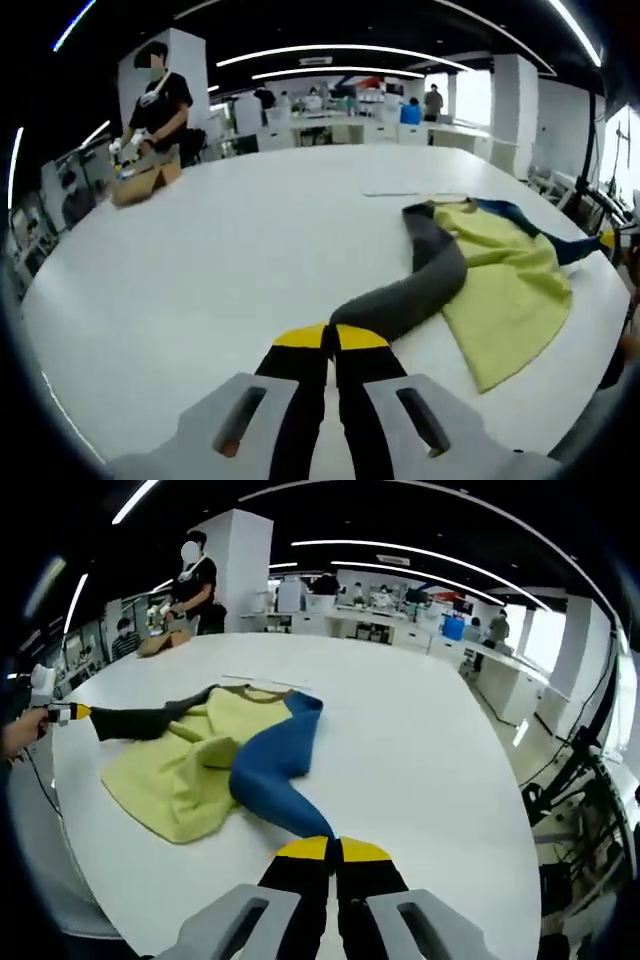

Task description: Fold the garment on the visible template until the final outline fits inside the template.

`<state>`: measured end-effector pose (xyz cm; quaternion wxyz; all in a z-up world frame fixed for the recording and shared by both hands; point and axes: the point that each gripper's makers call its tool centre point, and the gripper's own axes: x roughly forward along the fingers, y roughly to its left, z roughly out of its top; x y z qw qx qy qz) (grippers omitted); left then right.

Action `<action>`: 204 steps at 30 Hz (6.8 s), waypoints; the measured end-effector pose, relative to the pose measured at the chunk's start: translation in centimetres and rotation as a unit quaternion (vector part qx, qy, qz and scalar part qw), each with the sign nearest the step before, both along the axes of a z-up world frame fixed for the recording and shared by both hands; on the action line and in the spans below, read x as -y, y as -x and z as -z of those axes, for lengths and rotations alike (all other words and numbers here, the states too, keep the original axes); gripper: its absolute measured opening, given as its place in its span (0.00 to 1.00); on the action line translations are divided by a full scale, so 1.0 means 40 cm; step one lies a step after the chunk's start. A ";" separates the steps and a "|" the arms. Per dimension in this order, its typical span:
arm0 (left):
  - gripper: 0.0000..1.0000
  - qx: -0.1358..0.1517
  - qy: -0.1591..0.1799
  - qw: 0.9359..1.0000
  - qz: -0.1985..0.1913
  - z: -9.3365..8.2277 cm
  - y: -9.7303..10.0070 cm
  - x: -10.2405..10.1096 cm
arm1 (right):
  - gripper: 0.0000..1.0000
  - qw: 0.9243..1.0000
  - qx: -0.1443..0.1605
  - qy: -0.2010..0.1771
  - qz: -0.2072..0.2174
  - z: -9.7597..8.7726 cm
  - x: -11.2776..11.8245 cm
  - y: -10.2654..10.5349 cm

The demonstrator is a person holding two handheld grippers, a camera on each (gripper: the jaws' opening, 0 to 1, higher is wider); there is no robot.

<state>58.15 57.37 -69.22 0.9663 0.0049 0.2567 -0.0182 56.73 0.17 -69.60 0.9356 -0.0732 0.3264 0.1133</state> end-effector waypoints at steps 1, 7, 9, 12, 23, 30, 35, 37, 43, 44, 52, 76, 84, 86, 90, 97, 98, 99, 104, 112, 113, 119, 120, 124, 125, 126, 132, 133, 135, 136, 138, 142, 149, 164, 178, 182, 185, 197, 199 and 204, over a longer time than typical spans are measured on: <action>0.00 0.008 0.035 0.999 -0.017 -0.005 -0.007 -0.006 | 0.00 1.000 -0.002 -0.002 0.006 0.008 0.024 -0.006; 0.00 -0.019 0.004 1.000 -0.023 0.025 -0.017 -0.052 | 0.00 1.000 -0.020 0.006 0.022 0.024 0.062 -0.013; 0.00 -0.024 0.007 0.999 -0.026 0.036 -0.022 -0.061 | 0.00 0.999 -0.026 0.013 0.024 0.030 0.076 -0.017; 0.00 -0.038 -0.005 0.999 -0.026 0.052 -0.029 -0.076 | 0.00 0.998 -0.037 0.021 0.035 0.041 0.104 -0.025; 0.00 -0.068 -0.062 0.995 -0.021 0.079 -0.085 -0.152 | 0.00 0.994 -0.062 0.024 0.083 0.067 0.205 -0.064; 0.00 -0.062 -0.066 0.996 -0.018 0.080 -0.122 -0.182 | 0.00 0.990 -0.087 0.036 0.101 0.102 0.255 -0.080; 0.00 -0.075 -0.097 0.992 -0.011 0.099 -0.139 -0.201 | 0.00 0.988 -0.098 0.044 0.111 0.122 0.282 -0.097; 0.00 -0.079 -0.103 0.991 -0.018 0.104 -0.144 -0.214 | 0.00 0.987 -0.098 0.053 0.112 0.126 0.296 -0.107; 0.00 -0.087 -0.114 0.989 -0.032 0.107 -0.155 -0.237 | 0.00 0.982 -0.107 0.079 0.133 0.148 0.374 -0.150; 0.00 -0.088 -0.116 0.989 -0.030 0.107 -0.157 -0.237 | 0.00 0.982 -0.106 0.079 0.132 0.156 0.399 -0.165; 0.00 -0.097 -0.130 0.986 -0.038 0.109 -0.177 -0.248 | 0.00 0.976 -0.111 0.115 0.147 0.151 0.452 -0.184; 0.26 -0.056 -0.174 0.983 -0.007 0.056 -0.234 -0.228 | 0.16 0.978 -0.076 0.101 0.168 0.120 0.455 -0.177; 0.43 -0.035 -0.149 0.988 0.034 0.047 -0.222 -0.149 | 0.44 0.989 -0.046 0.038 0.134 0.083 0.398 -0.187; 0.47 -0.032 -0.135 0.989 0.047 0.046 -0.214 -0.124 | 0.50 0.991 -0.043 0.026 0.121 0.081 0.387 -0.198; 0.58 -0.028 -0.117 0.991 0.065 0.040 -0.194 -0.084 | 0.57 0.995 -0.041 0.012 0.087 0.066 0.330 -0.179; 0.70 -0.008 -0.076 0.994 0.082 0.012 -0.156 -0.025 | 0.63 0.998 -0.047 0.008 0.028 0.055 0.222 -0.136; 0.72 -0.008 -0.072 0.994 0.085 0.010 -0.151 -0.020 | 0.63 0.999 -0.047 0.007 0.022 0.055 0.210 -0.132; 0.73 -0.006 -0.068 0.994 0.089 0.008 -0.144 -0.011 | 0.63 0.999 -0.048 0.005 0.015 0.054 0.197 -0.127; 0.77 -0.003 -0.045 0.993 0.109 0.007 -0.113 0.034 | 0.66 0.999 -0.043 -0.004 -0.027 0.044 0.113 -0.106; 0.80 -0.013 -0.035 0.988 0.152 0.025 -0.056 0.122 | 0.65 0.996 -0.038 -0.025 -0.081 0.032 -0.013 -0.088; 0.80 -0.014 -0.033 0.987 0.158 0.027 -0.050 0.132 | 0.65 0.995 -0.037 -0.027 -0.088 0.031 -0.026 -0.087; 0.78 -0.022 -0.022 0.981 0.192 0.043 -0.001 0.196 | 0.62 0.990 -0.038 -0.060 -0.119 0.033 -0.117 -0.079; 0.78 -0.021 -0.019 0.980 0.195 0.045 0.004 0.204 | 0.62 0.990 -0.038 -0.063 -0.123 0.035 -0.128 -0.078; 0.75 -0.025 -0.009 0.979 0.203 0.059 0.027 0.237 | 0.59 0.987 -0.040 -0.073 -0.138 0.047 -0.173 -0.079; 0.73 -0.027 -0.007 0.978 0.205 0.063 0.032 0.243 | 0.58 0.986 -0.042 -0.075 -0.141 0.051 -0.181 -0.079; 0.72 -0.029 -0.006 0.978 0.208 0.066 0.040 0.251 | 0.57 0.986 -0.043 -0.077 -0.145 0.056 -0.192 -0.080; 0.67 -0.027 0.000 0.975 0.223 0.078 0.069 0.290 | 0.50 0.984 -0.038 -0.077 -0.159 0.081 -0.236 -0.087; 0.66 -0.031 -0.002 0.974 0.224 0.083 0.072 0.293 | 0.48 0.984 -0.039 -0.075 -0.159 0.087 -0.239 -0.090; 0.64 -0.034 -0.004 0.973 0.228 0.097 0.071 0.294 | 0.44 0.983 -0.038 -0.074 -0.161 0.104 -0.243 -0.099; 0.63 -0.035 -0.001 0.973 0.228 0.100 0.073 0.299 | 0.42 0.983 -0.040 -0.074 -0.160 0.116 -0.243 -0.105; 0.61 -0.034 0.007 0.974 0.225 0.102 0.073 0.309 | 0.40 0.983 -0.040 -0.076 -0.162 0.130 -0.254 -0.111; 0.56 -0.037 0.010 0.975 0.220 0.114 0.075 0.326 | 0.37 0.980 -0.040 -0.060 -0.183 0.162 -0.271 -0.119; 0.47 -0.049 0.009 0.972 0.229 0.143 0.085 0.359 | 0.30 0.981 -0.040 -0.067 -0.176 0.194 -0.290 -0.142; 0.28 -0.078 -0.007 0.970 0.228 0.207 0.119 0.362 | 0.12 0.980 -0.040 -0.045 -0.188 0.229 -0.315 -0.145; 0.14 -0.092 -0.019 0.966 0.241 0.232 0.129 0.401 | 0.03 0.979 -0.039 -0.035 -0.199 0.230 -0.331 -0.144; 0.11 -0.090 -0.007 0.969 0.230 0.231 0.129 0.404 | 0.03 0.979 -0.039 -0.036 -0.199 0.229 -0.330 -0.145; 0.08 -0.093 0.009 0.973 0.212 0.231 0.129 0.397 | 0.02 0.979 -0.040 -0.038 -0.198 0.229 -0.329 -0.147; 0.01 -0.102 0.030 0.973 0.206 0.219 0.131 0.397 | 0.00 0.981 -0.045 -0.044 -0.185 0.217 -0.310 -0.132; 0.01 -0.095 0.033 0.974 0.204 0.203 0.130 0.393 | 0.00 0.980 -0.045 -0.041 -0.191 0.213 -0.309 -0.122; 0.00 -0.085 0.033 0.973 0.211 0.173 0.129 0.389 | 0.00 0.980 -0.051 -0.037 -0.188 0.203 -0.295 -0.101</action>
